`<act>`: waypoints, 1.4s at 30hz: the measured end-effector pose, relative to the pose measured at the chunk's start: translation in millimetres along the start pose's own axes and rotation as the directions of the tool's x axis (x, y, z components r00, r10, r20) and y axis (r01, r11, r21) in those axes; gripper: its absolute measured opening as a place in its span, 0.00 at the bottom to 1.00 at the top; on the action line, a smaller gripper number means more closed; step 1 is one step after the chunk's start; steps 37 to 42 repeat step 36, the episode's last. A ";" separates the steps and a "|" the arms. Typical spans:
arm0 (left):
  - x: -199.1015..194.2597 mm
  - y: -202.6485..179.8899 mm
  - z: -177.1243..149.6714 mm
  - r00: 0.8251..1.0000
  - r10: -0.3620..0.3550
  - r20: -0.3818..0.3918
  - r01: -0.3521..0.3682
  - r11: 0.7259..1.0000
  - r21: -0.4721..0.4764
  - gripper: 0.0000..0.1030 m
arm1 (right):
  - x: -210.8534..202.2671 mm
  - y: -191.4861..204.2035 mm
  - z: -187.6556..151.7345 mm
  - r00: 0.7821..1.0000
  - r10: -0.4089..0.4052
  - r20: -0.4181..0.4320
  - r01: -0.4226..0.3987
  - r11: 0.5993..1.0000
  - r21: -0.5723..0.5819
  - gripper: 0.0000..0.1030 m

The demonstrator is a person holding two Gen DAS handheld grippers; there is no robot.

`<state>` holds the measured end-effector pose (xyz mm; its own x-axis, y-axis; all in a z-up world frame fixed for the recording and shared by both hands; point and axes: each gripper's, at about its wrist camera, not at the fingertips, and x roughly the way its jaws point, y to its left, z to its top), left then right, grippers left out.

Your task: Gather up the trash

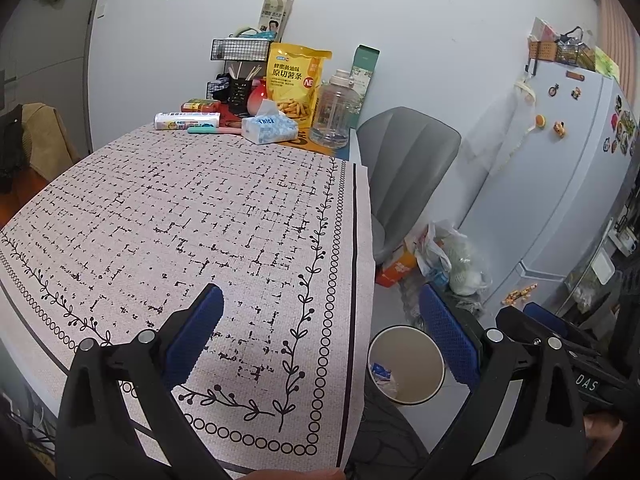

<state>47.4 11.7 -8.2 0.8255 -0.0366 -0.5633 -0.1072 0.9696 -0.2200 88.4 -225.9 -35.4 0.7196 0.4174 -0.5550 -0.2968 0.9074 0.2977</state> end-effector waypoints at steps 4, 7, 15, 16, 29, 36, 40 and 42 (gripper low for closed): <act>0.3 2.6 0.6 1.000 0.003 0.001 -0.003 1.000 -0.003 0.94 | 0.3 0.1 -1.2 1.000 0.002 -0.003 -0.002 1.000 0.003 0.92; -0.2 3.2 0.4 1.000 0.005 0.001 -0.005 1.000 -0.005 0.94 | 0.2 -0.2 -1.0 1.000 0.003 -0.001 -0.003 1.000 0.002 0.92; -0.1 1.9 -0.1 1.000 0.005 -0.001 -0.005 1.000 -0.004 0.94 | 0.8 -0.5 -1.0 1.000 0.002 -0.001 -0.002 1.000 0.002 0.92; -0.3 1.8 0.0 1.000 0.005 0.000 -0.005 1.000 -0.004 0.94 | 0.6 -0.2 -0.9 1.000 0.002 -0.001 -0.002 1.000 0.002 0.92; -1.8 4.9 -2.6 1.000 0.024 0.000 -0.024 1.000 -0.007 0.94 | 6.0 3.7 -2.0 1.000 0.007 -0.014 -0.007 1.000 -0.003 0.92; -0.2 11.6 -4.2 1.000 0.023 -0.007 -0.023 1.000 -0.021 0.94 | 10.5 7.9 -2.3 1.000 0.003 -0.022 -0.003 1.000 -0.011 0.92; -0.2 11.6 -4.2 1.000 0.023 -0.007 -0.023 1.000 -0.021 0.94 | 10.5 7.9 -2.3 1.000 0.003 -0.022 -0.003 1.000 -0.011 0.92; -0.2 11.6 -4.2 1.000 0.023 -0.007 -0.023 1.000 -0.021 0.94 | 10.5 7.9 -2.3 1.000 0.003 -0.022 -0.003 1.000 -0.011 0.92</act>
